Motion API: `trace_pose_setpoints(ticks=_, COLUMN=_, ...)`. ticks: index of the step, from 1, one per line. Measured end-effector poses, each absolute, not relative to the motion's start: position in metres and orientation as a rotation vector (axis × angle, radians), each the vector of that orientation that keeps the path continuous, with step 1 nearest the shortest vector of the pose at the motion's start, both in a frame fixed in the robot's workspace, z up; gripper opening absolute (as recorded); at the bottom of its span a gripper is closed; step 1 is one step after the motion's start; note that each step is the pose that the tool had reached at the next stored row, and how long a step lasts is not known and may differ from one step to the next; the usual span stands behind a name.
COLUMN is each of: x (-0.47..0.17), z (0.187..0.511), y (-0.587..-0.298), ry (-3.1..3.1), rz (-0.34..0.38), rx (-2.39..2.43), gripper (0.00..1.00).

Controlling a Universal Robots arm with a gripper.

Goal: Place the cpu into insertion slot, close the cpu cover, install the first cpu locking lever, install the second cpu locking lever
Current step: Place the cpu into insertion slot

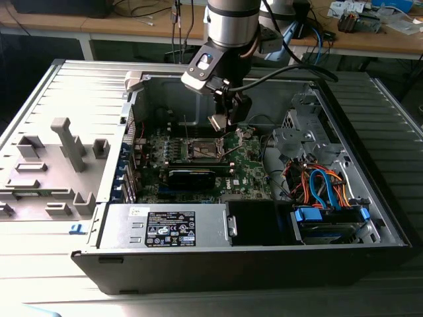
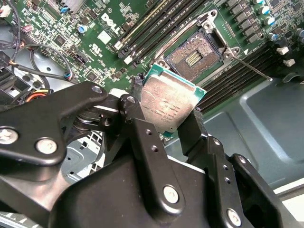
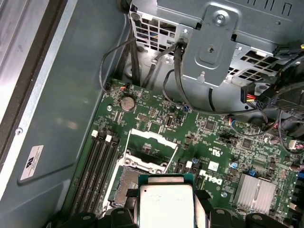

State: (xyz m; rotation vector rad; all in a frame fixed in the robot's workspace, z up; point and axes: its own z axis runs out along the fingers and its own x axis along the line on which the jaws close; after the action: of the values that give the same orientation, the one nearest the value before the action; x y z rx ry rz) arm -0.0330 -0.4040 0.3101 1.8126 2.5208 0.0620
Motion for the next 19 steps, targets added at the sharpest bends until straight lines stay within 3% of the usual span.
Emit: trace_pose_setpoints(ticks=19, x=-0.0330, z=0.3092, y=-0.4040, ry=2.471, rz=0.060, rx=1.878, gripper=0.55)
